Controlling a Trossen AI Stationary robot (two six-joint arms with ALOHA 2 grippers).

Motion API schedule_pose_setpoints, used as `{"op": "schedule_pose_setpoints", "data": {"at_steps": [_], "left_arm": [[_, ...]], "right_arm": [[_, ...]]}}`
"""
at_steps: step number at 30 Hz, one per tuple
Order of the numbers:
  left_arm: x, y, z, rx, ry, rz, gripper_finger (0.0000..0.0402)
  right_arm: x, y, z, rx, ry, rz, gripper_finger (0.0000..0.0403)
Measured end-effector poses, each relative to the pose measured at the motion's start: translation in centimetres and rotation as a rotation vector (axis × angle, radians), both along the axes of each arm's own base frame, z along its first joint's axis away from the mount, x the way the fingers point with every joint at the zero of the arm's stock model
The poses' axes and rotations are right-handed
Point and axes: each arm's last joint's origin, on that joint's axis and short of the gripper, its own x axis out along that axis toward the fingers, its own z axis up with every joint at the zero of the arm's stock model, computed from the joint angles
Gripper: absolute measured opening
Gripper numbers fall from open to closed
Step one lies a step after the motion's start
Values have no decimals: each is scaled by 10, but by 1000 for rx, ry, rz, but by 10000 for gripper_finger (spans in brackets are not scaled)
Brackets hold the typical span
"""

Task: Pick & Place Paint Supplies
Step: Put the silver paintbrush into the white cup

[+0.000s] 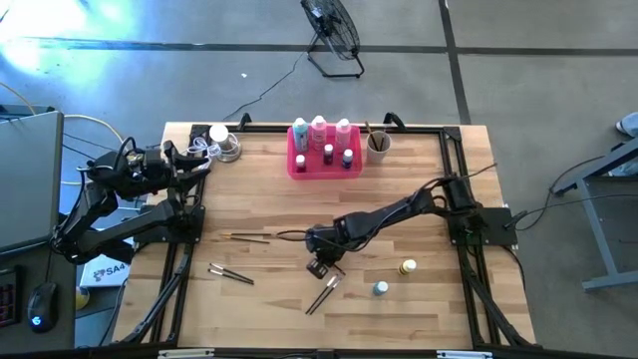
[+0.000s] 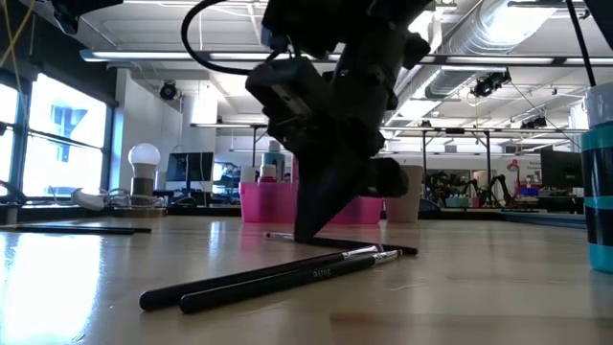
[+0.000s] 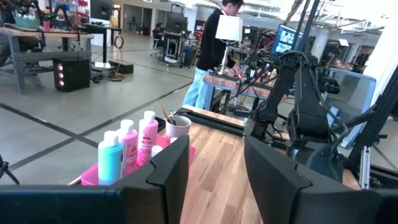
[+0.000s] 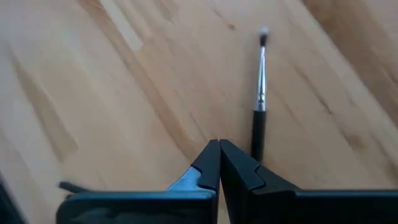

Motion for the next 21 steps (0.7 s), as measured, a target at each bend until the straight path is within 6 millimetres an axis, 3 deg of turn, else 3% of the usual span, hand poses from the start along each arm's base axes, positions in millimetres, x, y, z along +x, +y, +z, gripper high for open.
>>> {"op": "schedule_pose_setpoints", "data": {"at_steps": [21], "left_arm": [[0, 0, 0, 0, 0, 1, 152]], "right_arm": [[-5, -23, -3, -77, 83, -39, 2]]}}
